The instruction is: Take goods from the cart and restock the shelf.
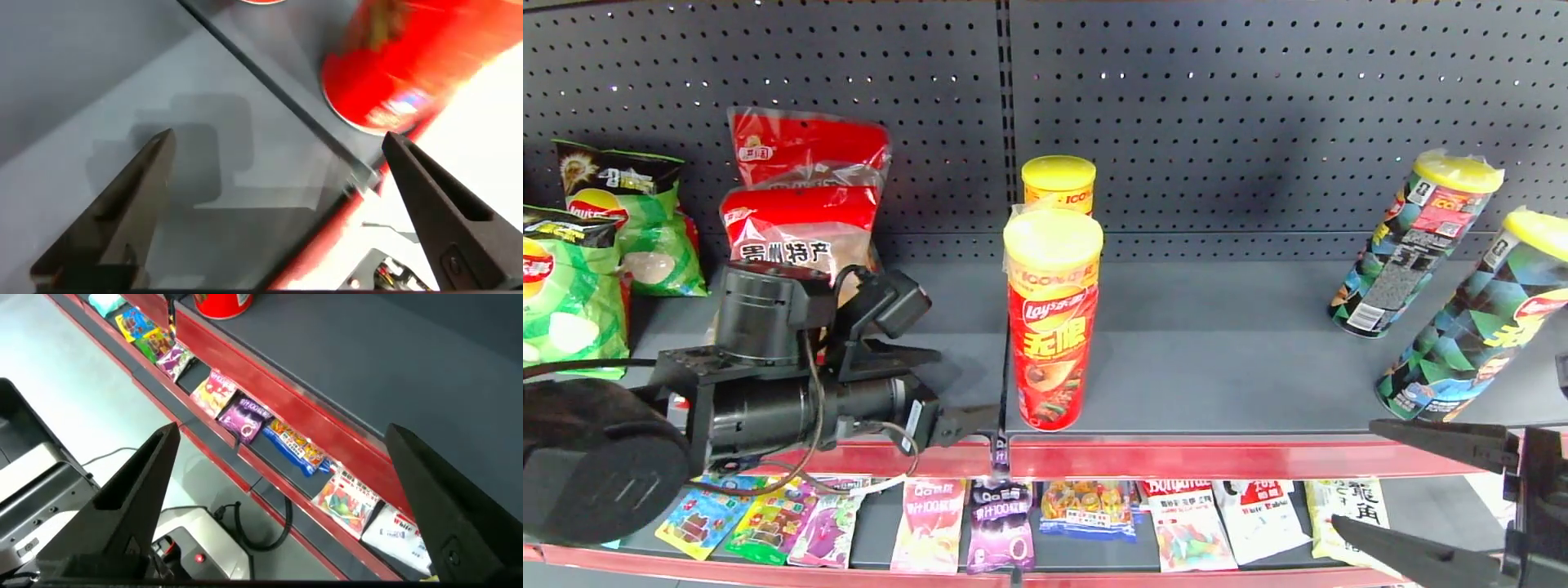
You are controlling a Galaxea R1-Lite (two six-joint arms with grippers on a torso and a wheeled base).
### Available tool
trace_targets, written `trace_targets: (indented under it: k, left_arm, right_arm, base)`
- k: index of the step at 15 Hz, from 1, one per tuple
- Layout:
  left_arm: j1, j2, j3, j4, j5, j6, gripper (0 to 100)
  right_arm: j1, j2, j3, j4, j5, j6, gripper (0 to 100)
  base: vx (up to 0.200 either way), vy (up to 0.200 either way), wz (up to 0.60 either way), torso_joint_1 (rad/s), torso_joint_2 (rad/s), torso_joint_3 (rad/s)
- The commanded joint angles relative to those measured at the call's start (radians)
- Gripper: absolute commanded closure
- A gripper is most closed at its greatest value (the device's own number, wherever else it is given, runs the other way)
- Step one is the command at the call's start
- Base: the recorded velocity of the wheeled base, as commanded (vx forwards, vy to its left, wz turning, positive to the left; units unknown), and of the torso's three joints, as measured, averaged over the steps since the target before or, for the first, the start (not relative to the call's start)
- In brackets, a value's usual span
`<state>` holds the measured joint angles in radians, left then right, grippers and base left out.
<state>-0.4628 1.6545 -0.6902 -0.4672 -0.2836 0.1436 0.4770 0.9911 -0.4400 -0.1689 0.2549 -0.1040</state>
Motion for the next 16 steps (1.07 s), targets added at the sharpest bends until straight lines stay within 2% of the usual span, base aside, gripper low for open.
trace_targets:
  k: [1, 3, 4, 5, 6, 7, 8, 9, 10, 11, 13, 14, 15, 16]
  left_arm:
    - [0.064, -0.254, 0.163, 0.002, 0.008, -0.004, 0]
    - [0.107, -0.456, 0.294, 0.009, 0.043, -0.038, 0]
    - [0.119, -0.564, 0.353, 0.030, 0.083, -0.070, 0]
    - [0.124, -0.674, 0.382, 0.085, 0.155, -0.098, 0]
    - [0.125, -0.769, 0.385, 0.170, 0.225, -0.125, 0]
    - [0.125, -0.883, 0.377, 0.303, 0.284, -0.157, 0]
    - [0.125, -0.957, 0.373, 0.395, 0.311, -0.170, 0]
    - [0.130, -1.085, 0.356, 0.559, 0.363, -0.187, 0]
    - [0.145, -1.173, 0.353, 0.673, 0.409, -0.205, 0]
    - [0.171, -1.251, 0.360, 0.749, 0.443, -0.211, 0]
    - [0.260, -1.375, 0.363, 0.880, 0.451, -0.211, 0]
    - [0.316, -1.400, 0.362, 0.917, 0.451, -0.211, 0]
    - [0.411, -1.421, 0.365, 0.950, 0.451, -0.211, 0]
    - [0.438, -1.423, 0.370, 0.952, 0.448, -0.211, 0]
  right_arm:
    - [-0.001, -0.154, 0.103, 0.006, -0.019, -0.003, 0]
    - [-0.023, -0.315, 0.195, 0.026, -0.086, -0.005, 0]
    - [-0.060, -0.416, 0.222, 0.092, -0.128, -0.005, 0]
    - [-0.103, -0.529, 0.219, 0.201, -0.164, -0.003, 0]
    - [-0.143, -0.612, 0.198, 0.307, -0.194, 0.000, 0]
    - [-0.193, -0.693, 0.170, 0.425, -0.233, 0.001, 0]
    - [-0.222, -0.739, 0.161, 0.485, -0.250, 0.007, 0]
    - [-0.262, -0.812, 0.156, 0.557, -0.267, 0.018, 0]
    - [-0.291, -0.855, 0.161, 0.588, -0.281, 0.018, 0]
    - [-0.317, -0.891, 0.170, 0.608, -0.293, 0.018, 0]
    - [-0.324, -0.891, 0.172, 0.612, -0.353, 0.030, 0]
    - [-0.327, -0.888, 0.172, 0.611, -0.375, 0.043, 0]
    - [-0.328, -0.891, 0.170, 0.612, -0.391, 0.046, 0]
    - [-0.330, -0.891, 0.173, 0.614, -0.404, 0.047, 0]
  base:
    - [0.000, 0.000, 0.00, 0.000, 0.00, 0.000]
    - [0.000, 0.000, 0.00, 0.000, 0.00, 0.000]
    - [0.000, 0.000, 0.00, 0.000, 0.00, 0.000]
    - [0.000, 0.000, 0.00, 0.000, 0.00, 0.000]
    - [0.000, 0.000, 0.00, 0.000, 0.00, 0.000]
    - [0.000, 0.000, 0.00, 0.000, 0.00, 0.000]
    - [0.000, 0.000, 0.00, 0.000, 0.00, 0.000]
    - [0.000, 0.000, 0.00, 0.000, 0.00, 0.000]
    - [0.000, 0.000, 0.00, 0.000, 0.00, 0.000]
    - [0.000, 0.000, 0.00, 0.000, 0.00, 0.000]
    - [0.000, 0.000, 0.00, 0.000, 0.00, 0.000]
    - [0.000, 0.000, 0.00, 0.000, 0.00, 0.000]
    - [0.000, 0.000, 0.00, 0.000, 0.00, 0.000]
    - [0.000, 0.000, 0.00, 0.000, 0.00, 0.000]
